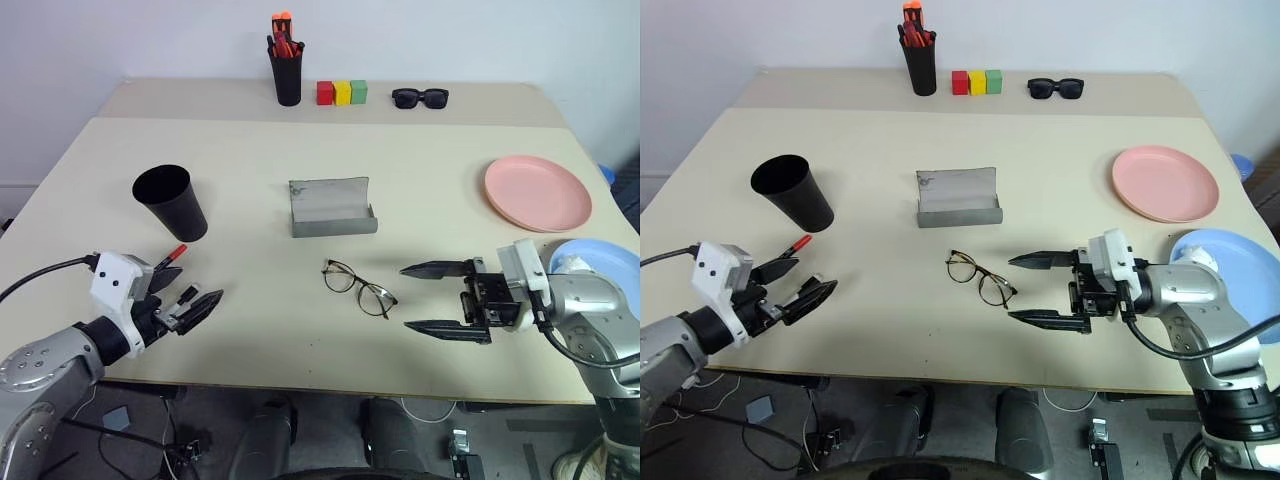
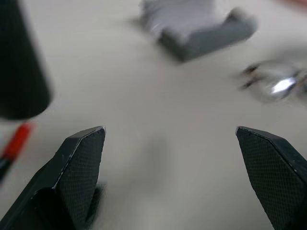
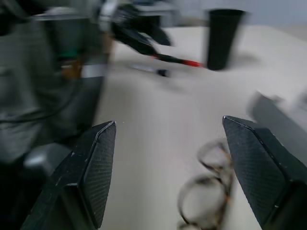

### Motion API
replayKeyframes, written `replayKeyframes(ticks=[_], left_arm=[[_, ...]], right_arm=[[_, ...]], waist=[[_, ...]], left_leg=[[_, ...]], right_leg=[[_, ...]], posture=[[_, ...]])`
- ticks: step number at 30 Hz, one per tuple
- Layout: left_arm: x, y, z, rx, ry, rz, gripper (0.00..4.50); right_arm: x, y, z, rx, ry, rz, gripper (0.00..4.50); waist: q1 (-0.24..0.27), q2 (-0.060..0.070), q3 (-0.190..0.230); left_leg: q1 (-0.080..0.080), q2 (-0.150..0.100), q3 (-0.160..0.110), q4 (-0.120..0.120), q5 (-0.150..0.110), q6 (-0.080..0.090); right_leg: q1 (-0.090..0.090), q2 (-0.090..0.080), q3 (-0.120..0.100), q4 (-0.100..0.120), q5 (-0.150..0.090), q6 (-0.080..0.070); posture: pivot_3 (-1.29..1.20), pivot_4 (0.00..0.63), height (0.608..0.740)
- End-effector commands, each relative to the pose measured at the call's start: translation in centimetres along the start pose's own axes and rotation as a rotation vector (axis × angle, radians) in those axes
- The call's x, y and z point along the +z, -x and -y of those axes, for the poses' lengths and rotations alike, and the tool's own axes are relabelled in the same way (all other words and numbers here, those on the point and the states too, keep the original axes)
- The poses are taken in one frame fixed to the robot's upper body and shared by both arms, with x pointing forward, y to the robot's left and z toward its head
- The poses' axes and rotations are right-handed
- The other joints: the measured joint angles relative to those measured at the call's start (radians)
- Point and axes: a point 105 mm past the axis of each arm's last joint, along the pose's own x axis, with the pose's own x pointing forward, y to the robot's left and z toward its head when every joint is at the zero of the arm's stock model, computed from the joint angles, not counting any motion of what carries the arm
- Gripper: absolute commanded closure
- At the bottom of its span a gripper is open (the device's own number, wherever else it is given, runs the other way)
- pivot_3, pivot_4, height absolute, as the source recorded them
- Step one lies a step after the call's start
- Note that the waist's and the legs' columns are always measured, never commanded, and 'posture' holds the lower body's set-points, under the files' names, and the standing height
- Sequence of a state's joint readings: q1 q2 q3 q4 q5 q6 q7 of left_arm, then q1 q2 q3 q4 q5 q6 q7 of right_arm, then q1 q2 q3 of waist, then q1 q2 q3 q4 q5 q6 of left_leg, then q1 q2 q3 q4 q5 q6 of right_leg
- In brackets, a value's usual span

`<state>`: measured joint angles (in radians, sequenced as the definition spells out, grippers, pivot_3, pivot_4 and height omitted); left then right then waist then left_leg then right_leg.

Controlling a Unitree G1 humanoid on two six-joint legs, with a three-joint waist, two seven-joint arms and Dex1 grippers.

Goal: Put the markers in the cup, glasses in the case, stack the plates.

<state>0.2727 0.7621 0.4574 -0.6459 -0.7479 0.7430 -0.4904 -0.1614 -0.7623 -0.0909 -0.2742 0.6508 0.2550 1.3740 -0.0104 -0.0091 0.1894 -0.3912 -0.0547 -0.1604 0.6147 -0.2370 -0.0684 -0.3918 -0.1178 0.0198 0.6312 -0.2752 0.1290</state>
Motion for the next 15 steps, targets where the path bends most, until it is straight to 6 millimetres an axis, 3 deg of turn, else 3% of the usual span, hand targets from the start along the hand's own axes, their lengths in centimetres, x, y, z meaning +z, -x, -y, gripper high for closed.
replayKeyframes(ticks=[1,3,7,12,15], left_arm=[[0.6,0.7,-1.2,0.052,-0.028,-0.034,0.00],[-0.3,1.0,-1.4,0.015,-0.088,-0.167,0.00],[-0.8,1.1,-2.5,0.018,-0.097,-0.250,0.00],[-2.2,1.0,-4.5,0.104,-0.012,-0.340,0.00],[-2.9,0.8,-4.7,0.120,0.024,-0.393,0.00]], right_arm=[[0.3,-0.6,0.4,0.049,0.026,0.017,0.90],[0.2,-0.8,0.8,0.046,0.031,0.018,0.90],[-0.1,-0.9,1.1,0.046,0.042,0.016,0.90],[0.0,-1.8,1.5,0.040,0.061,0.025,0.90],[-0.1,-1.9,1.4,0.041,0.071,0.016,0.90]], waist=[[0.001,0.000,0.000],[0.000,-0.002,0.001],[-0.001,-0.001,0.002],[-0.004,-0.001,0.002],[-0.003,-0.001,0.002]], left_leg=[[0.000,0.000,0.000,0.000,0.000,0.000],[0.000,0.000,0.000,0.000,0.000,0.000],[0.000,0.000,0.000,-0.001,0.000,0.000],[0.000,0.000,0.000,-0.002,0.000,0.000],[0.000,0.000,0.000,-0.001,0.000,0.000]], right_leg=[[0.000,0.000,0.000,0.000,0.000,0.000],[0.000,0.000,0.000,0.000,0.000,0.000],[-0.001,0.000,0.000,0.000,0.000,0.000],[-0.003,0.001,0.001,0.001,0.001,0.001],[-0.003,0.001,0.001,0.002,0.001,0.002]], posture=[[0.00,0.150,0.740],[0.00,0.150,0.740],[0.00,0.150,0.740],[0.00,0.150,0.740],[0.00,0.150,0.740]])
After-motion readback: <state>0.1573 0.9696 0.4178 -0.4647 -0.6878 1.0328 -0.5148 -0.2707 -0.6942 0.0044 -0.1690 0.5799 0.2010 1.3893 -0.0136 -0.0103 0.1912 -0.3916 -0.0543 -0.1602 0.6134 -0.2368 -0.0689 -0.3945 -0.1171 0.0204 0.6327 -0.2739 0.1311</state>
